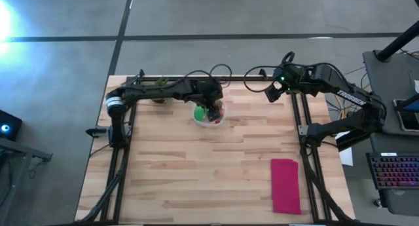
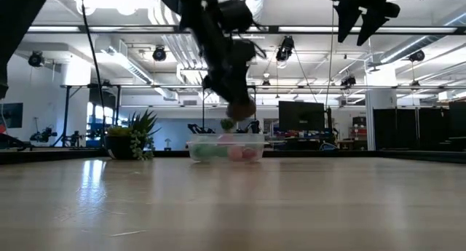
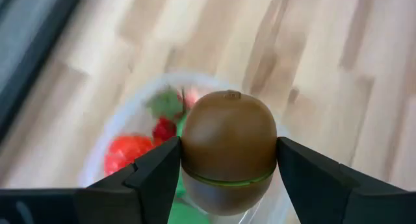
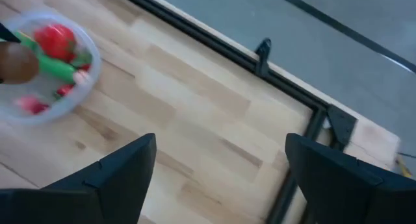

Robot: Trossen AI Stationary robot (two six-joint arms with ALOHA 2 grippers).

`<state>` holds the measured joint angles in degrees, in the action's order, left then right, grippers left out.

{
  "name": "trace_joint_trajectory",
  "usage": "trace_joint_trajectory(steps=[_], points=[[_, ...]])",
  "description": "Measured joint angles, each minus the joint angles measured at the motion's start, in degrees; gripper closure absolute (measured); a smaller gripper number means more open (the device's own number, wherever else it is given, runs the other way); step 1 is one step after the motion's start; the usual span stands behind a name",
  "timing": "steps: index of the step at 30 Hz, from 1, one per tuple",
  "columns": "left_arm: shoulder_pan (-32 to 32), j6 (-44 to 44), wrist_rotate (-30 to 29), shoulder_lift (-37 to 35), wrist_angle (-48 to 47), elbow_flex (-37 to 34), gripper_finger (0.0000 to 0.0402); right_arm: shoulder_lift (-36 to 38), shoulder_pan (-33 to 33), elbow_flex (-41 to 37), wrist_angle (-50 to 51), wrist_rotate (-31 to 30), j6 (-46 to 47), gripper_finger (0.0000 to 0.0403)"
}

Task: Pick and placing Produce into tupperware
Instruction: Put the kiwi into the transparent bin, then return to Home Position

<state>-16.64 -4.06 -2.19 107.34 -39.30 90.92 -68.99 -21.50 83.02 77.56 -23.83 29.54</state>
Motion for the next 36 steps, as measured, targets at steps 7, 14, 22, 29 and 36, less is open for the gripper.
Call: trace_joint_trajectory(steps=[7, 14, 22, 29, 36], points=[[0.0, 0.69, -2.39, -2.53, -0.15, -2.26, 0.0168, 1.65, 0.0, 0.0, -1.45, 0.24, -0.22, 0.0058], [0.22, -0.01, -3.55, -1.49, 3.7, -6.66, 0.0168, 2.54, 0.0, 0.0, -1.52, 0.24, -0.19, 0.0056], [-0.02, -0.12, -4.4, -1.47, 4.38, -9.04, 0.0122, 2.58, 0.0, 0.0, -1.51, 0.24, -0.02, 0.0049], [0.01, -0.09, -4.38, -1.5, 3.83, -9.36, 0.0082, 2.58, 0.0, 0.0, -1.54, 0.24, -0.01, 0.0049], [0.4, -2.63, -3.72, -5.32, 4.21, -5.23, 0.0082, 2.63, 0.0, 0.0, -1.41, 1.12, 2.76, 0.0049]])
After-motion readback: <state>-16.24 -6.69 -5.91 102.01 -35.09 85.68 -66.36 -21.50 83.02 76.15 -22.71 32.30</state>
